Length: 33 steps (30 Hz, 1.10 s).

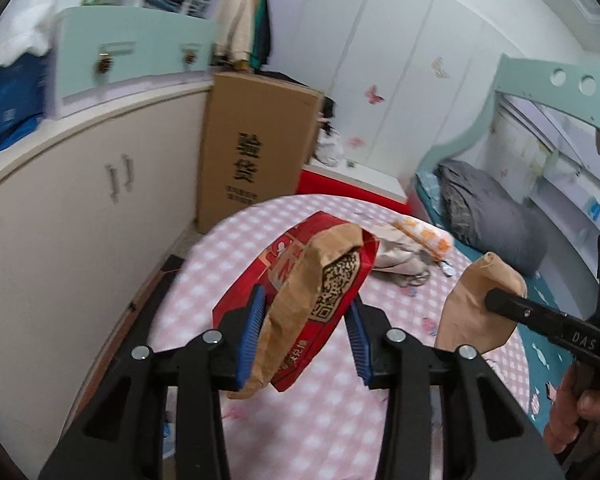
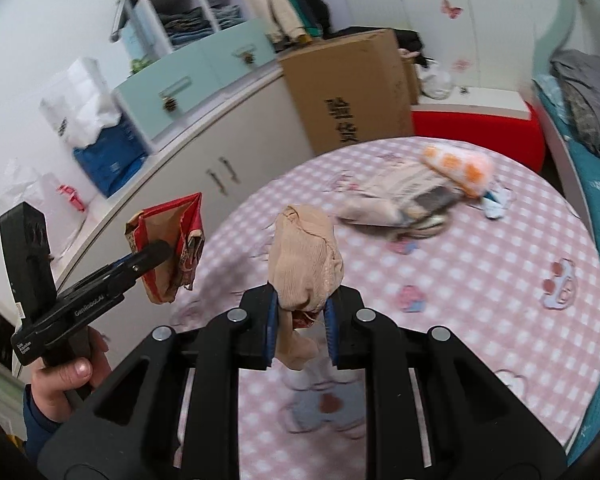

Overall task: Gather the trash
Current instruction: 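Carry the bag and cloth to the wastebasket and open both tools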

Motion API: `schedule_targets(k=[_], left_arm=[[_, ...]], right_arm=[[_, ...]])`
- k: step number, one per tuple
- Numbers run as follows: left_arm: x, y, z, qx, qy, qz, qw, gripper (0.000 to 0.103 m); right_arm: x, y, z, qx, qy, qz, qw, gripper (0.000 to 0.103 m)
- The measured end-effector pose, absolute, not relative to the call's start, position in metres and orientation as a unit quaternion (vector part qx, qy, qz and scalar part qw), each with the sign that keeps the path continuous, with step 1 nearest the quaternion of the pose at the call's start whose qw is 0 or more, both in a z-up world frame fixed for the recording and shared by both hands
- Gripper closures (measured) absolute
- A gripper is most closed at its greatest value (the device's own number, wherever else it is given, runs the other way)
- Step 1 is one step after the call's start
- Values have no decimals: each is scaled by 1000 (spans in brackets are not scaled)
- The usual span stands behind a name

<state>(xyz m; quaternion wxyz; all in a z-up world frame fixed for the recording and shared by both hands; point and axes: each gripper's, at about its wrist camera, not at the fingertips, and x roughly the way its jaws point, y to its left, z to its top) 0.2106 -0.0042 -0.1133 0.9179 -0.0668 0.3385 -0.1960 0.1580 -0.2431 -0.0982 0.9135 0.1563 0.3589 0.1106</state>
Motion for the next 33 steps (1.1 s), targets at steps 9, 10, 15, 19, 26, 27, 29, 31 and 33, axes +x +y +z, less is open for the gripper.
schedule_targets(k=[9, 10, 15, 19, 26, 27, 29, 31, 33], left_arm=[[173, 137, -151, -102, 366, -64, 923, 64], [172, 150, -159, -105, 375, -49, 920, 64], [171, 216, -210, -129, 424, 12, 896, 64], [182, 243, -251, -151, 463, 24, 873, 64], [210, 253, -294, -158, 498, 19, 853, 63], [215, 253, -298, -158, 503, 16, 850, 61], [223, 252, -306, -161, 512, 9, 844, 59], [230, 253, -310, -163, 517, 6, 841, 43], [233, 253, -308, -154, 514, 19, 844, 25]], right_arm=[[197, -96, -118, 117, 410, 229, 875, 84], [203, -78, -124, 109, 418, 241, 869, 84], [234, 16, -165, 67, 469, 279, 836, 84], [254, 69, -201, 36, 510, 290, 809, 84], [283, 109, -252, 8, 560, 264, 786, 82], [287, 112, -258, 9, 564, 261, 783, 78], [292, 112, -266, 12, 573, 253, 780, 29], [293, 111, -266, 18, 568, 250, 784, 18], [292, 105, -262, 21, 561, 241, 792, 12]])
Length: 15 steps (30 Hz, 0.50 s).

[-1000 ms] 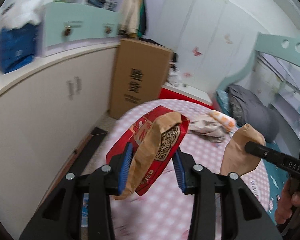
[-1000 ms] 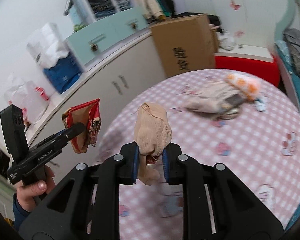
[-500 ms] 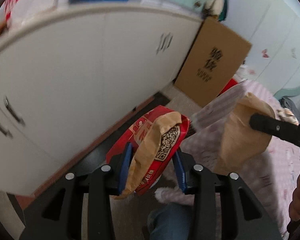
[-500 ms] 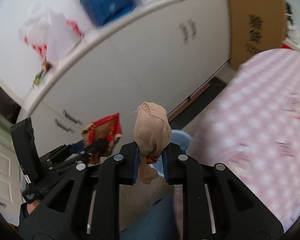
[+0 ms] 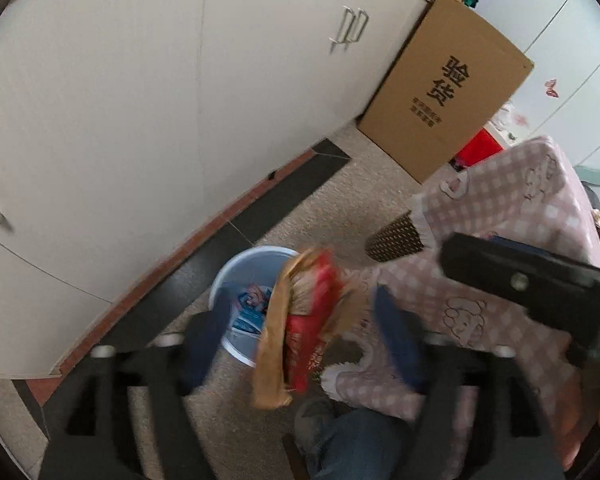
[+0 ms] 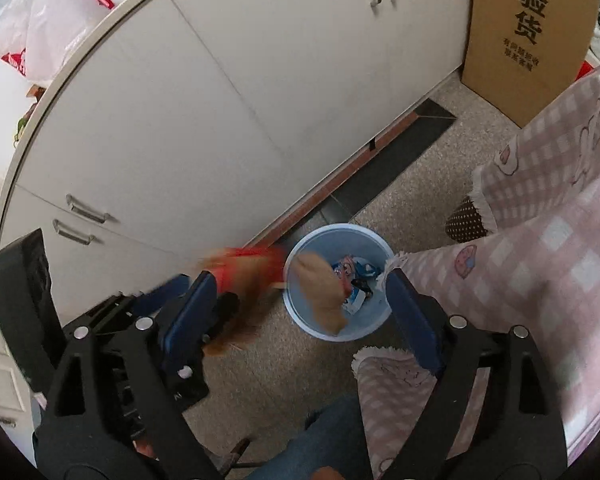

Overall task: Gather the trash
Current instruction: 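Carry the bag and cloth to the wastebasket and open both tools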

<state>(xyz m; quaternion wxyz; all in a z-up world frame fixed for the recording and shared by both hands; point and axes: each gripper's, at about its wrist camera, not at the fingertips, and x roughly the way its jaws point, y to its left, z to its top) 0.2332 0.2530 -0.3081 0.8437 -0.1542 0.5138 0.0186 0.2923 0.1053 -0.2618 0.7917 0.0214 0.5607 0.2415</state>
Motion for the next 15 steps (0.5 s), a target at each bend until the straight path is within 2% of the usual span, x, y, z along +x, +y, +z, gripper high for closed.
schedule_targets(k=[4, 15], left_arm=[[233, 255, -302, -138, 511, 34, 848, 25], [208, 244, -240, -116, 453, 66, 882, 18]], right_arm=[[284, 101, -244, 38, 539, 260, 800, 6], [262, 81, -174, 57, 462, 285, 838, 6]])
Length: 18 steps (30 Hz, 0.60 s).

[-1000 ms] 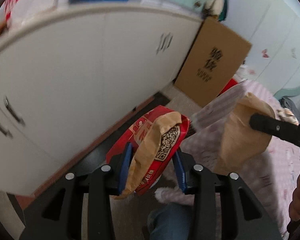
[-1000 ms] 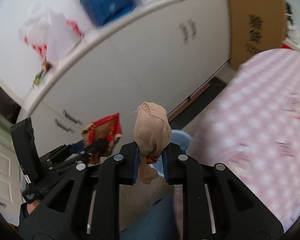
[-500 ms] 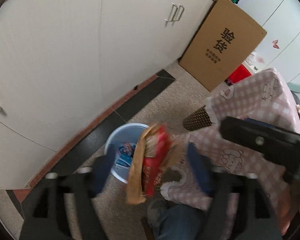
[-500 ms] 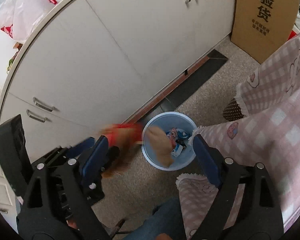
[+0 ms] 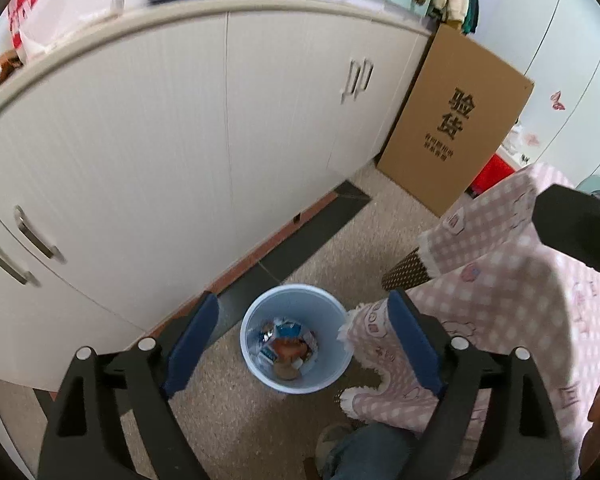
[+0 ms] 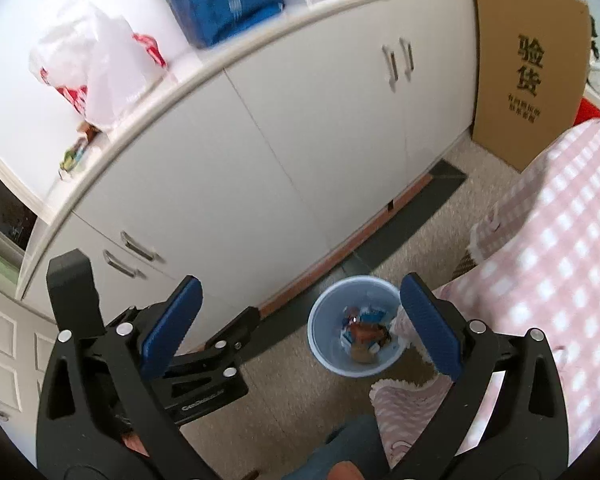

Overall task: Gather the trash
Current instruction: 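Carry the bag and cloth to the wastebasket and open both tools, then grasp the crumpled paper with the left tool while the right tool grasps the white-orange bag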

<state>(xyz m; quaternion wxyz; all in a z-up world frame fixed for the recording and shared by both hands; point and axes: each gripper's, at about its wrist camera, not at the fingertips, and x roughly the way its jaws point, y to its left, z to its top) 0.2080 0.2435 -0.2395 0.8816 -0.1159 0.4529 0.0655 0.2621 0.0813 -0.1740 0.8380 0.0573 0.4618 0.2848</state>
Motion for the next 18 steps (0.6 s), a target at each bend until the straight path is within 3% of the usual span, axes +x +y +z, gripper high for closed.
schedule_targets(k=[18], left_arm=[[182, 104, -121, -9, 337, -12, 941, 11]], right_arm=[[204, -77, -102, 110, 365, 198, 903, 6]])
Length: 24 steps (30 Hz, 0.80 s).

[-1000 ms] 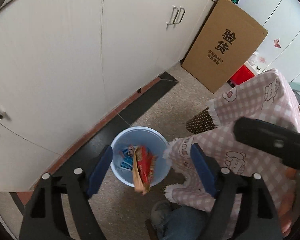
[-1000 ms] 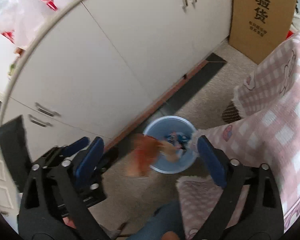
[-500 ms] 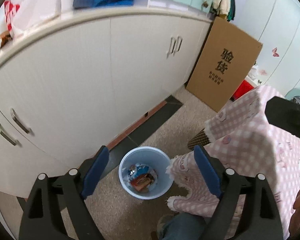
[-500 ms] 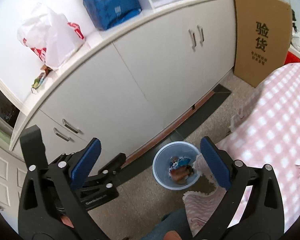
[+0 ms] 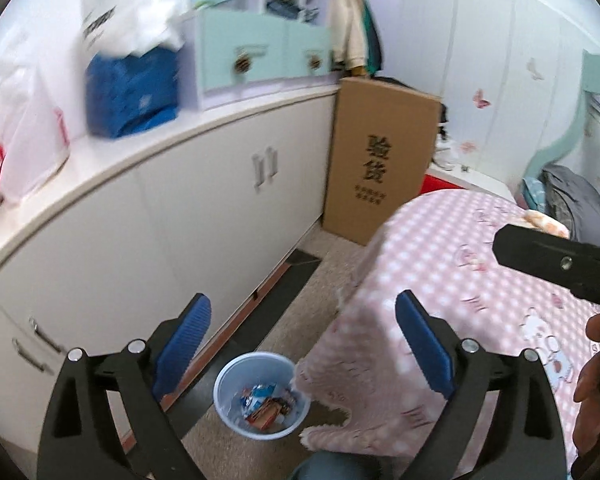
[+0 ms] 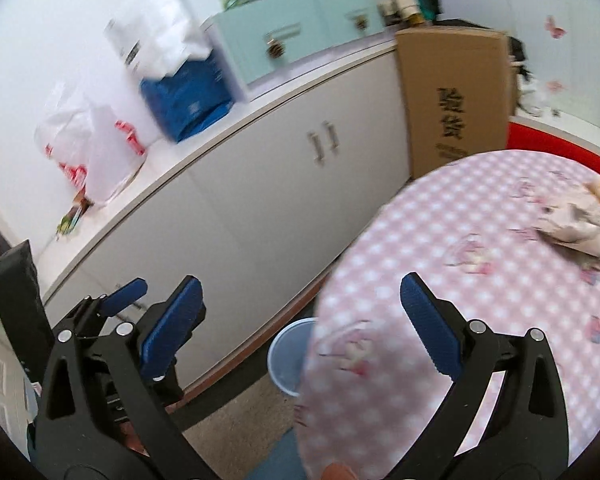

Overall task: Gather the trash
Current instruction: 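Grasp the crumpled paper with the left tool while the right tool grasps the white-orange bag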

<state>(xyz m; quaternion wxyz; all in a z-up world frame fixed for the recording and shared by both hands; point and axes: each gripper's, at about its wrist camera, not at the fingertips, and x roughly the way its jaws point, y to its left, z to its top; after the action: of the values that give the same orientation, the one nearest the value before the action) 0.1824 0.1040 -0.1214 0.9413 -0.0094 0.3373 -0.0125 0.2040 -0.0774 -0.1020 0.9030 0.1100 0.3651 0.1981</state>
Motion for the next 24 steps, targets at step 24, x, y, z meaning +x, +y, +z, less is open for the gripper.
schedule_targets(k=[24], left_arm=[[209, -145, -114, 111, 308, -232, 916, 10]], right_arm=[[121, -370, -110, 184, 322, -85, 925, 6]])
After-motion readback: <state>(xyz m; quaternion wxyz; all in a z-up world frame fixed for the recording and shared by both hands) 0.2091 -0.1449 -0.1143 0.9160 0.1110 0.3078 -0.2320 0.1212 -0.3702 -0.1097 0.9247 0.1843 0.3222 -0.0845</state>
